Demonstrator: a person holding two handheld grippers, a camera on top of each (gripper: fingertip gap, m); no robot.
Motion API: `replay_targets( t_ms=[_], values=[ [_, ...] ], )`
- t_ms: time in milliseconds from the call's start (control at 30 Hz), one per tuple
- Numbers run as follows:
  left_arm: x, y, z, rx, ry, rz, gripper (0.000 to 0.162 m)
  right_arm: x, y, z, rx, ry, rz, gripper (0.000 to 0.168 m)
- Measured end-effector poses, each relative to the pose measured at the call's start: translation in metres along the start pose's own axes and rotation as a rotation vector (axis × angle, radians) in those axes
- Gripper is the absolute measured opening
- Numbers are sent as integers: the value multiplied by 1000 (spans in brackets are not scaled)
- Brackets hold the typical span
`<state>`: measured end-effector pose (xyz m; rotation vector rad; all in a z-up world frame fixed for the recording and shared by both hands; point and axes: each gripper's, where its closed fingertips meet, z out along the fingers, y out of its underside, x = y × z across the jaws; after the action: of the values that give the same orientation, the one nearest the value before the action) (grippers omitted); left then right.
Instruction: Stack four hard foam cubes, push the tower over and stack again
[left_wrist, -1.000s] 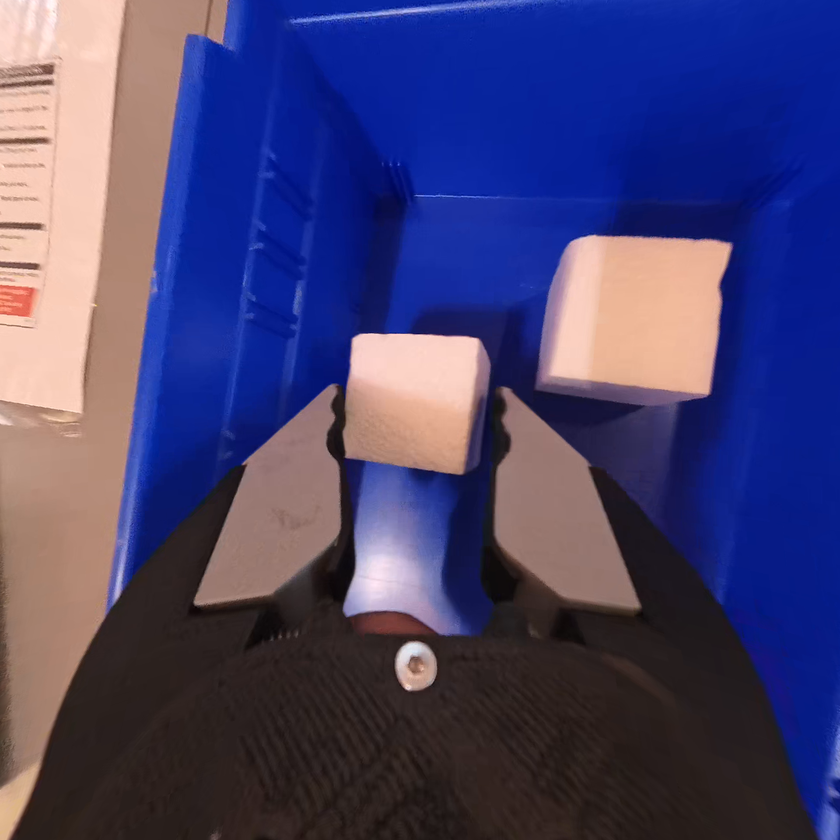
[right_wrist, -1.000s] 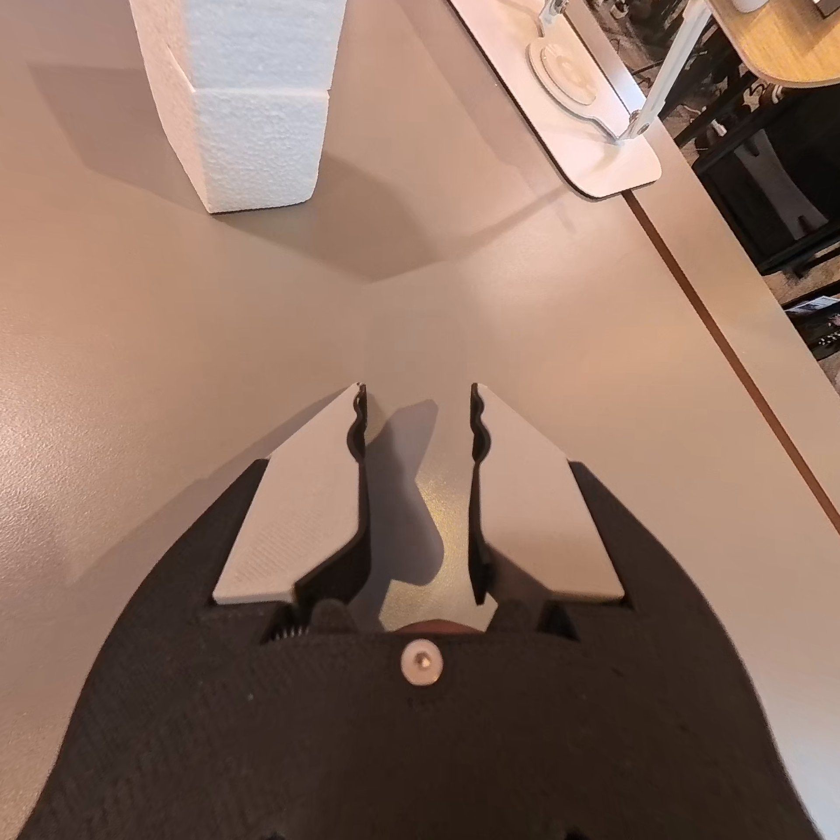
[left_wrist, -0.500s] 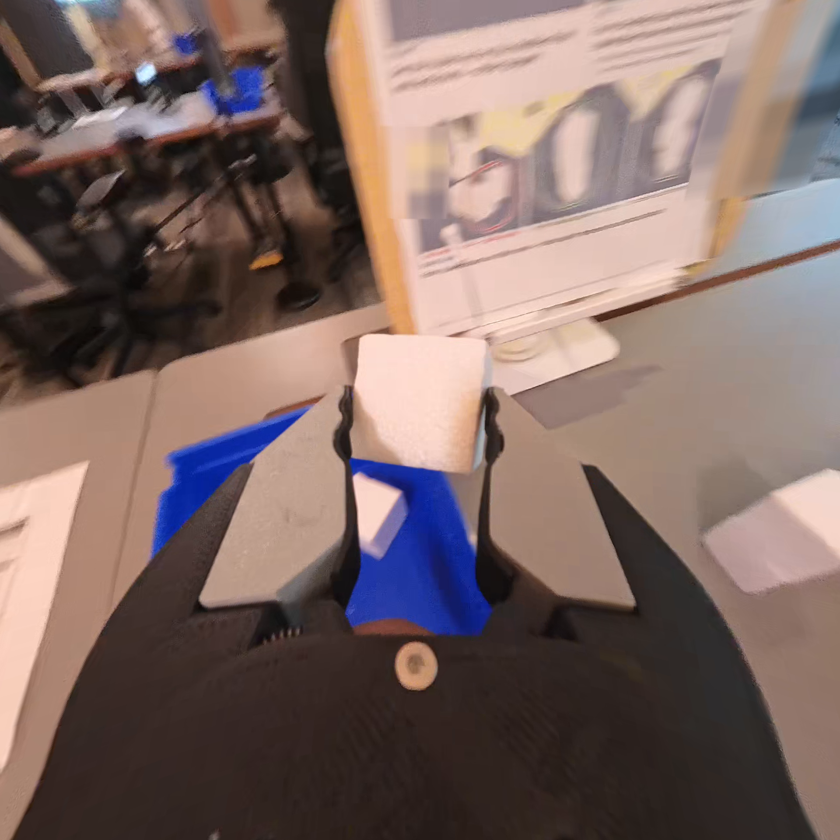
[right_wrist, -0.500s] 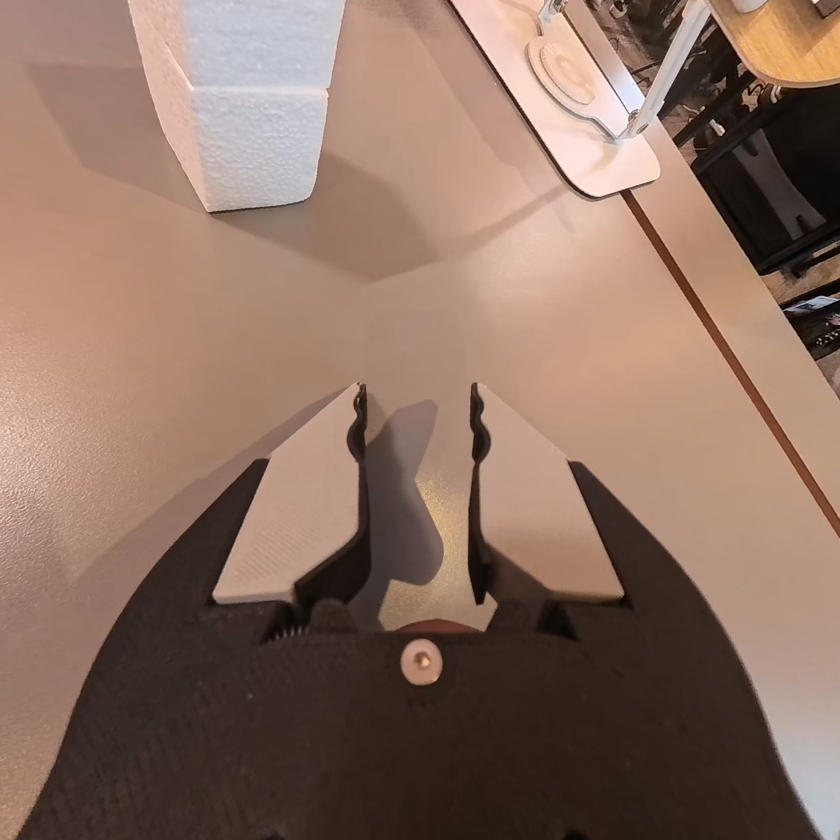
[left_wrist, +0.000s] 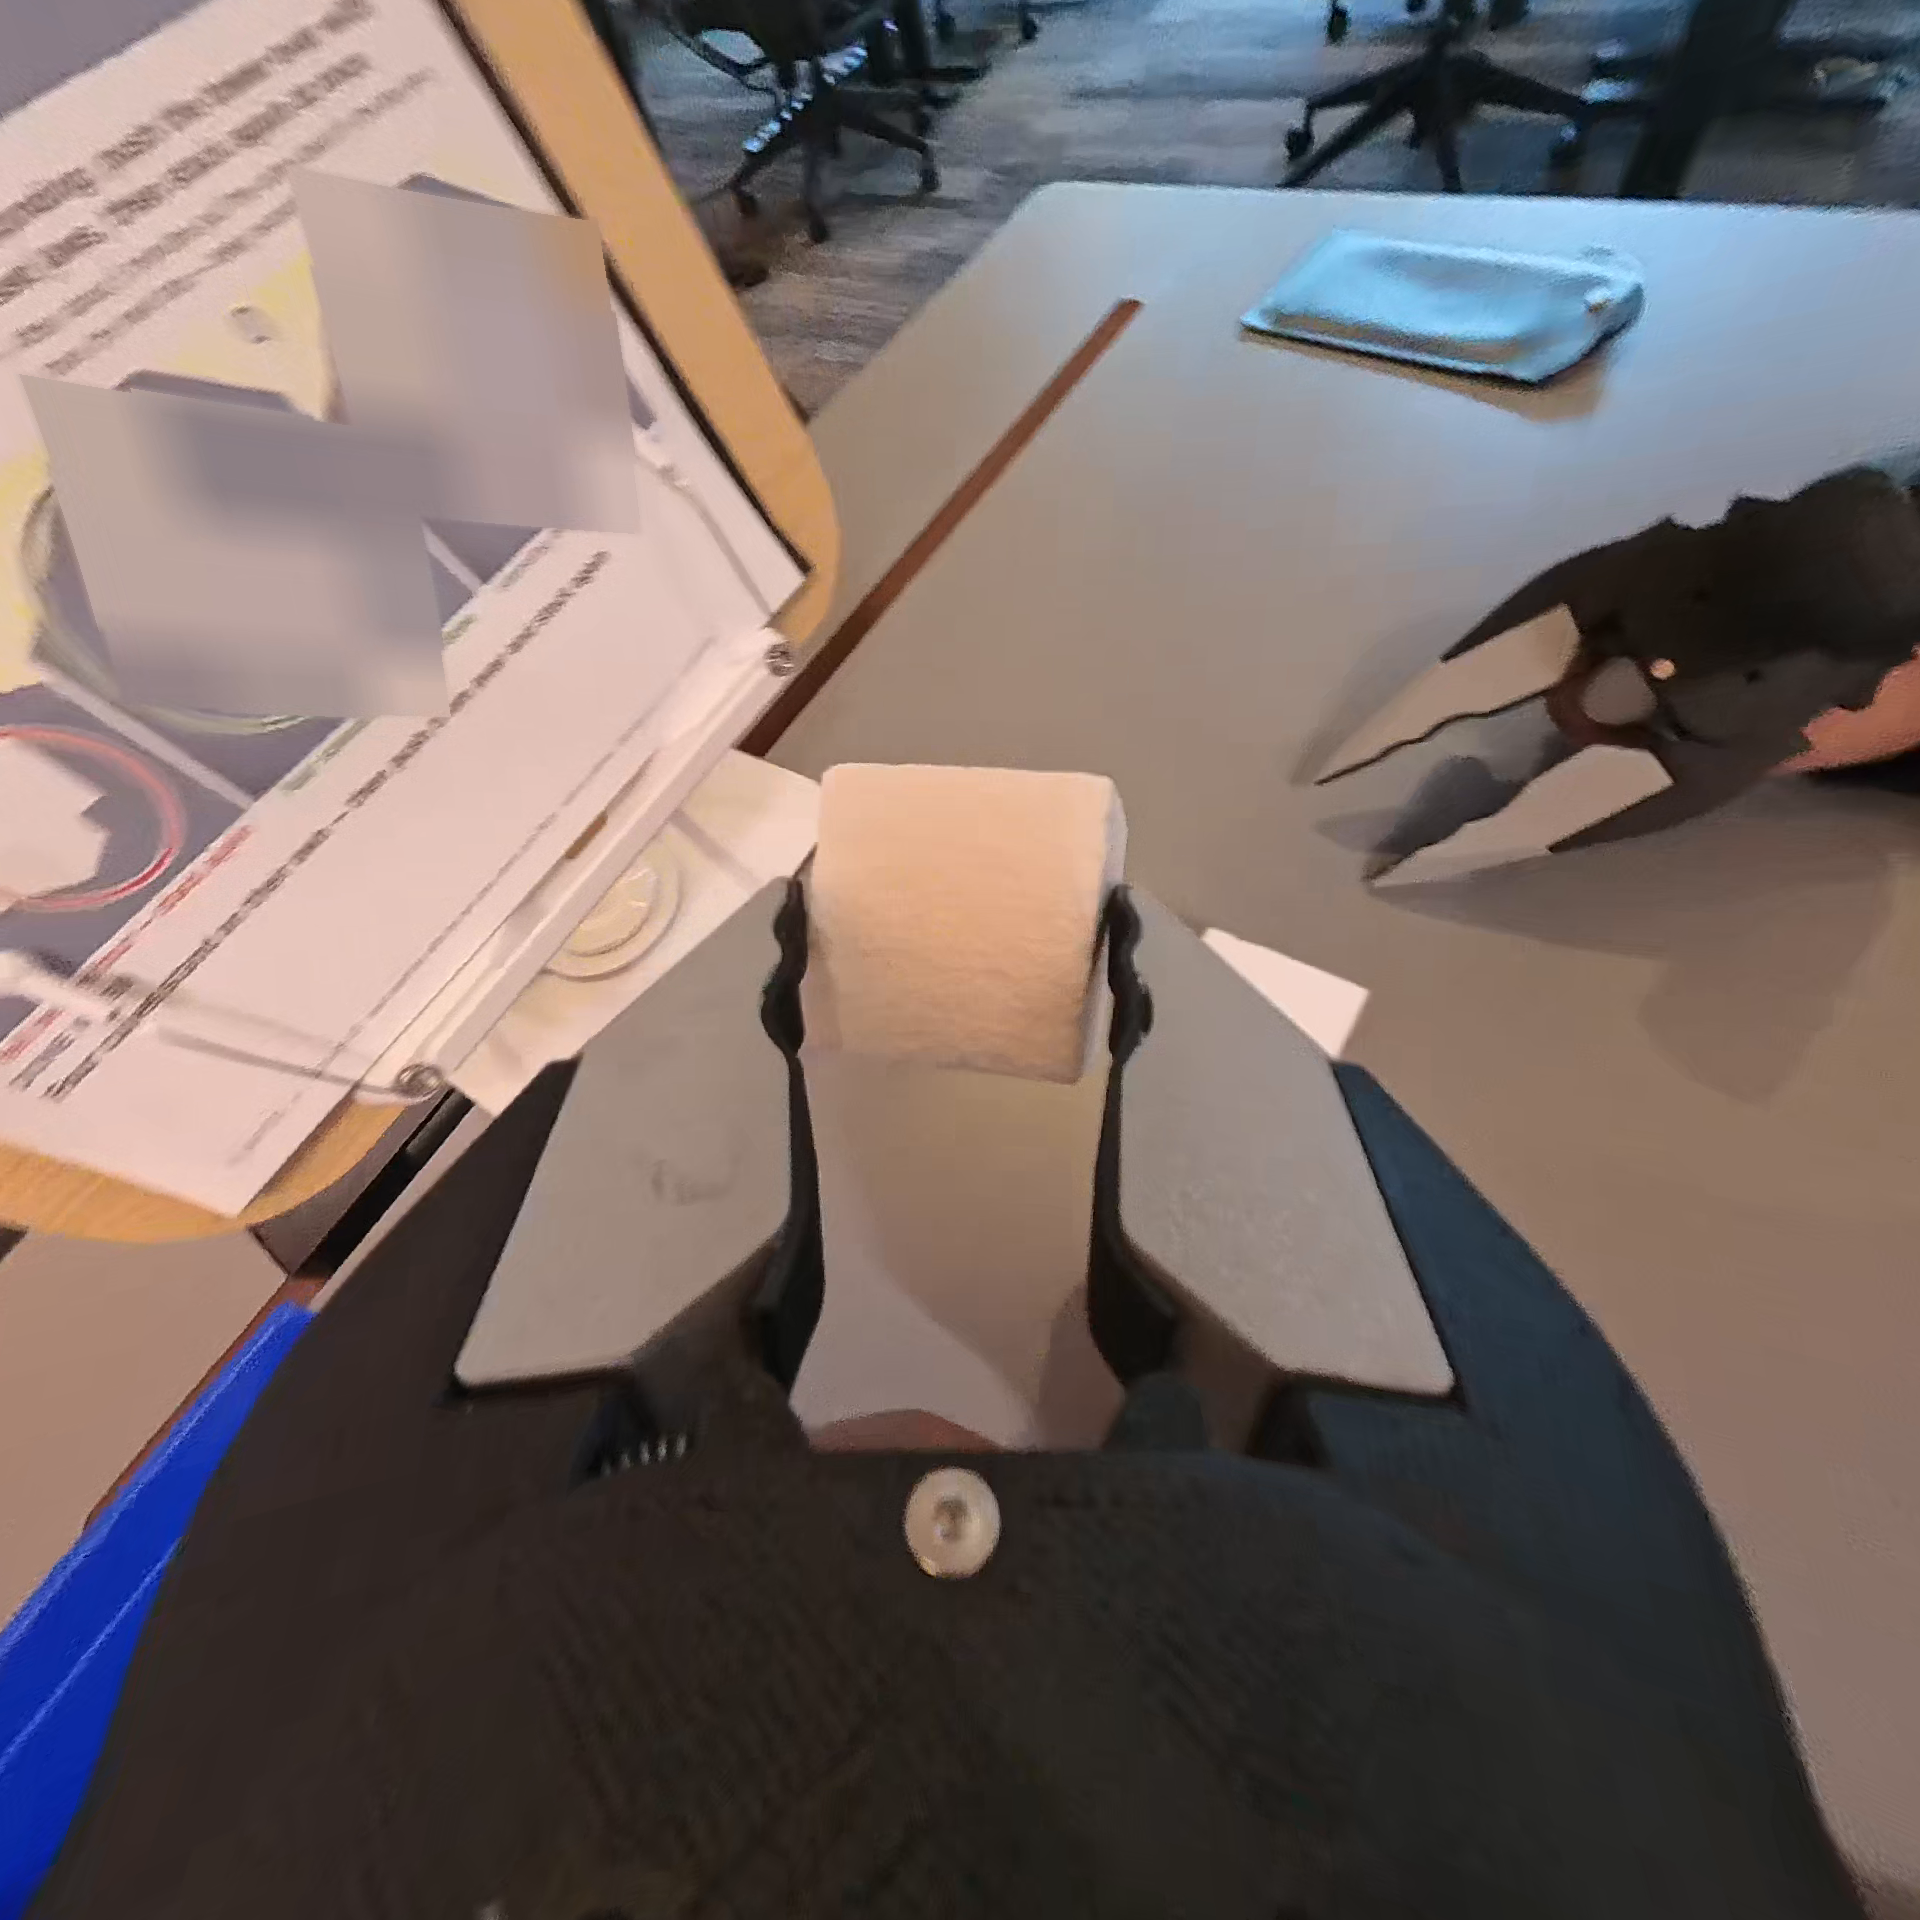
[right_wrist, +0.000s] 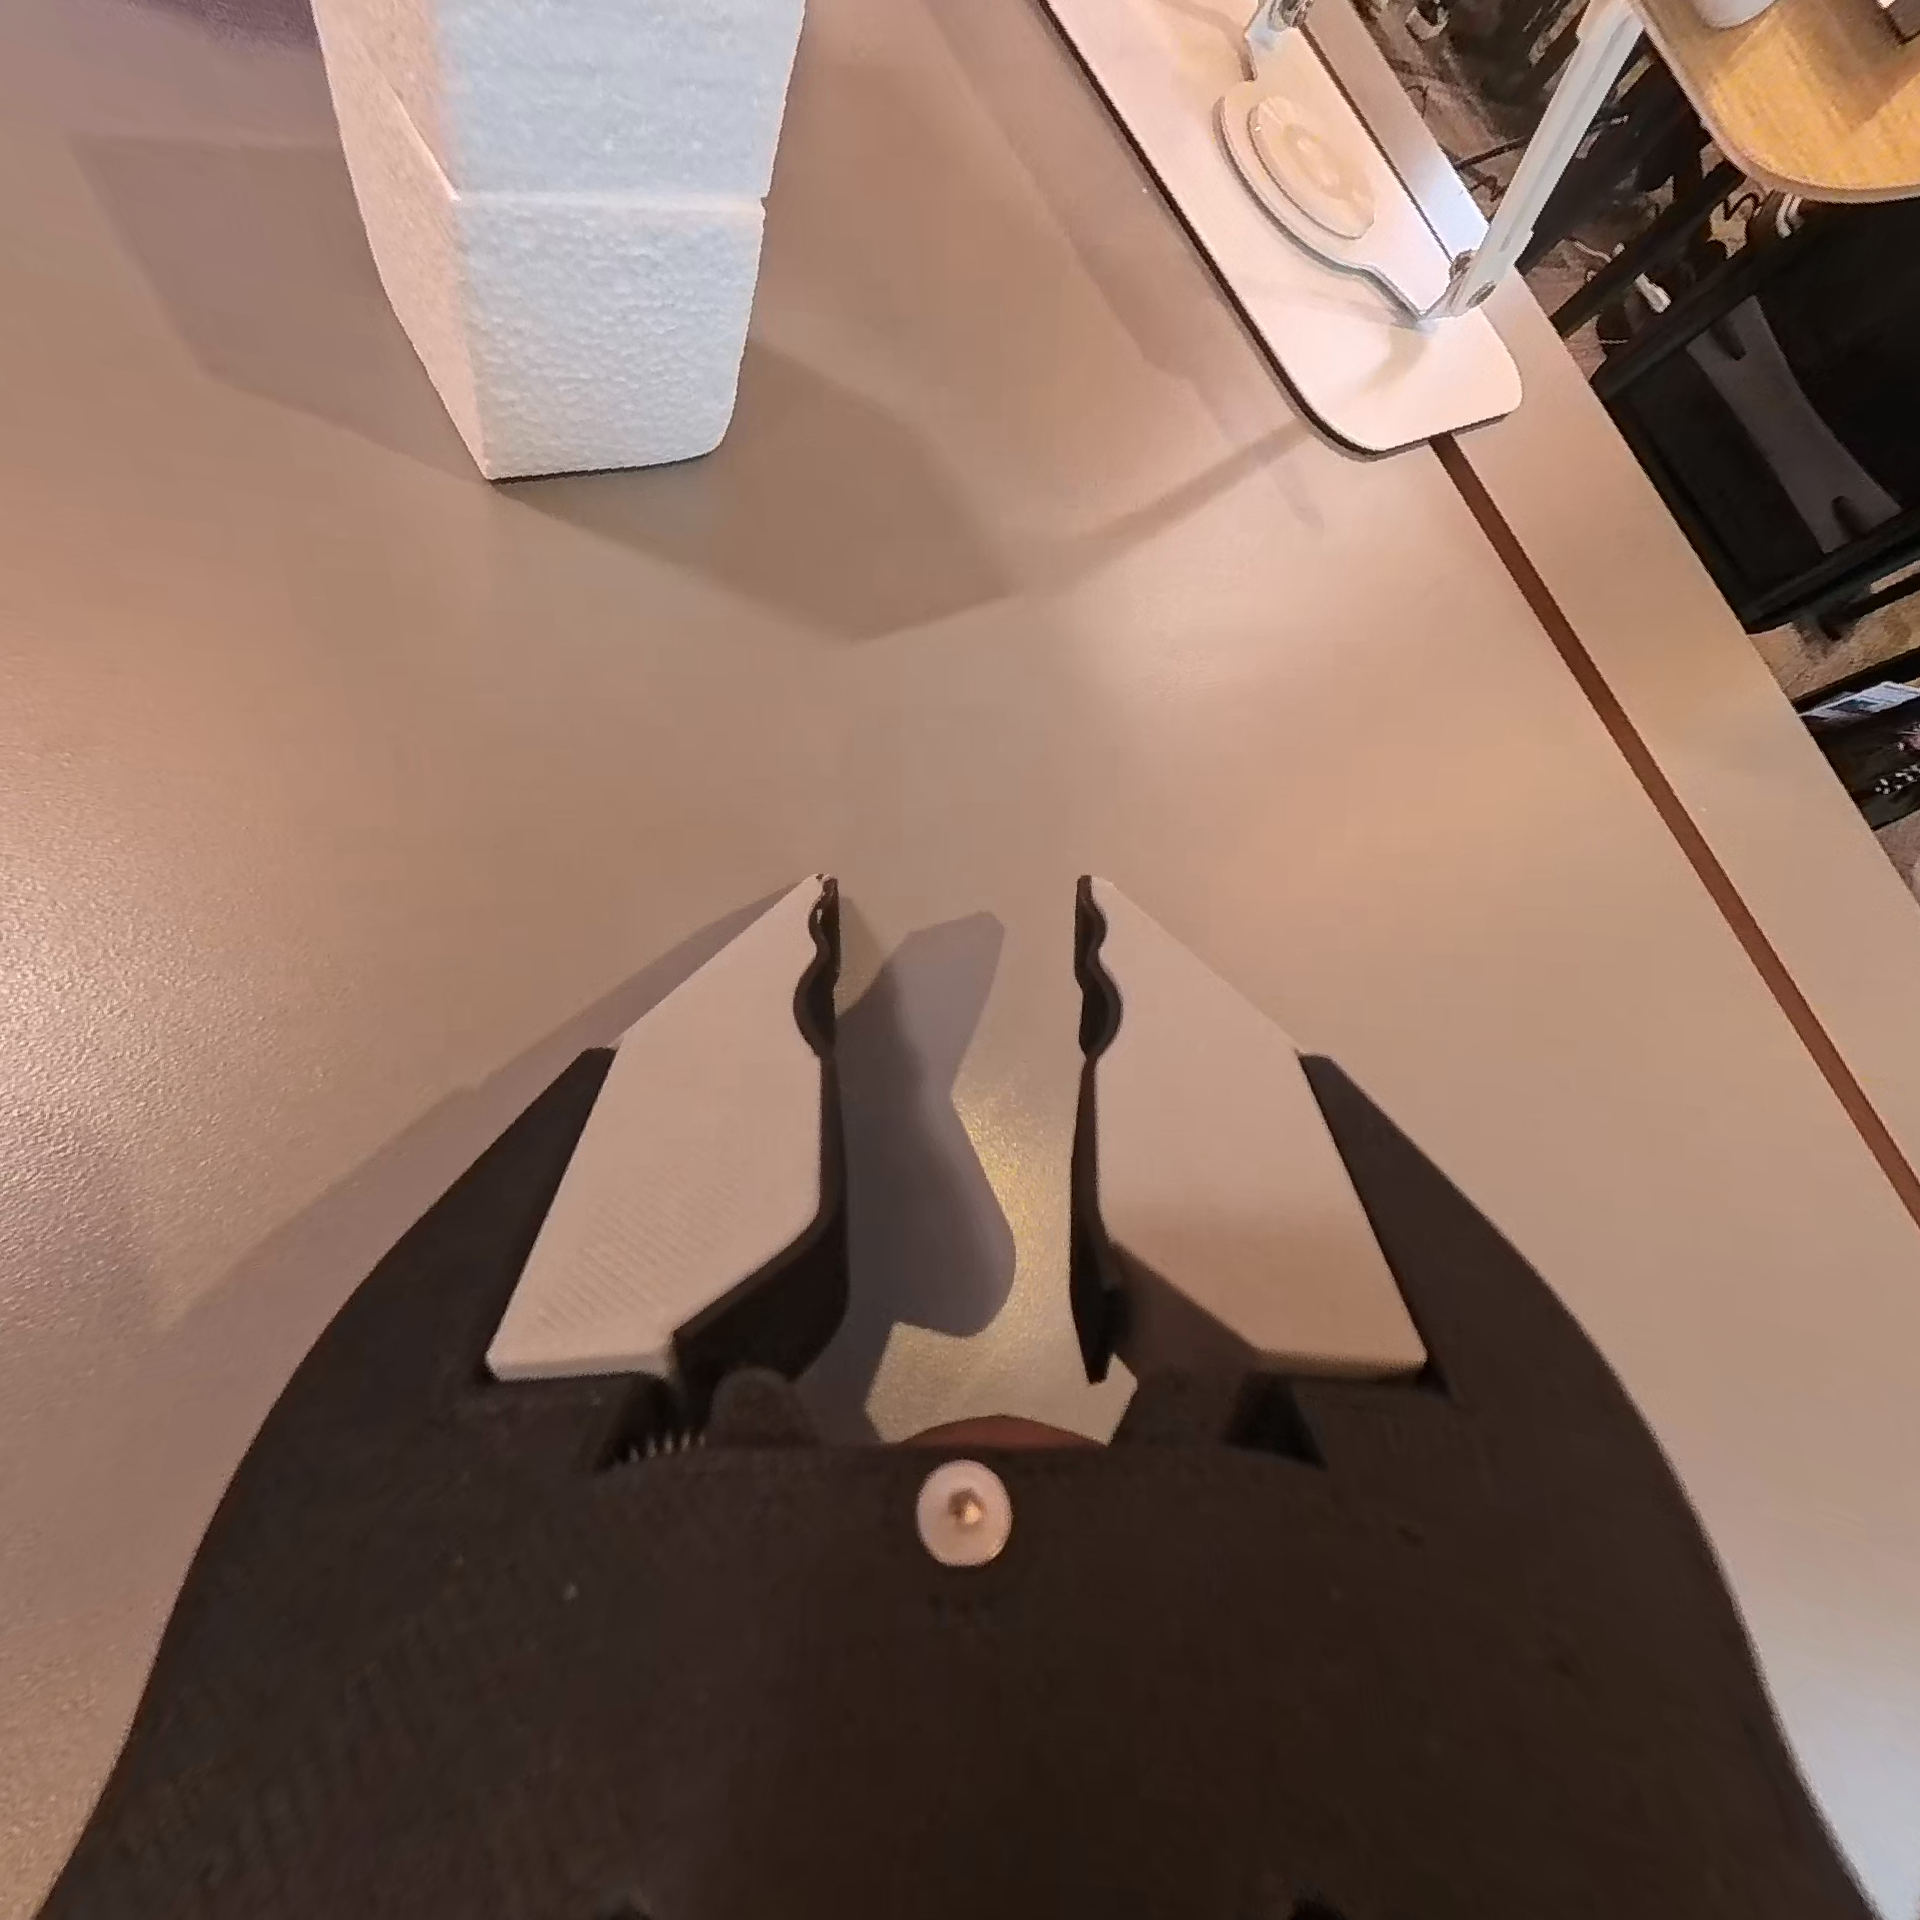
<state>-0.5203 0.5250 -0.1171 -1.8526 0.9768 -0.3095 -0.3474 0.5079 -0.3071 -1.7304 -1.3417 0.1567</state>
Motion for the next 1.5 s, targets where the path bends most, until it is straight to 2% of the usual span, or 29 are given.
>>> replay_targets(
  t_ms=[167, 367, 867, 1233, 1500],
  values=[
    [27, -1, 12, -60, 43, 123, 57, 0, 0, 0, -2, -1, -3, 43],
    [46, -4, 16, -72, 99, 169, 57, -1, 0, 1, -5, -1, -6, 43],
    [67, 10, 28, -162, 160, 247, 57, -1, 0, 1, -5, -3, -6, 42],
    [80, 34, 37, -282, 208, 317, 57, -1, 0, 1, -5, -4, -7, 42],
    [81, 38, 41, -299, 211, 334, 57, -1, 0, 1, -5, -4, -8, 41]
  ],
)
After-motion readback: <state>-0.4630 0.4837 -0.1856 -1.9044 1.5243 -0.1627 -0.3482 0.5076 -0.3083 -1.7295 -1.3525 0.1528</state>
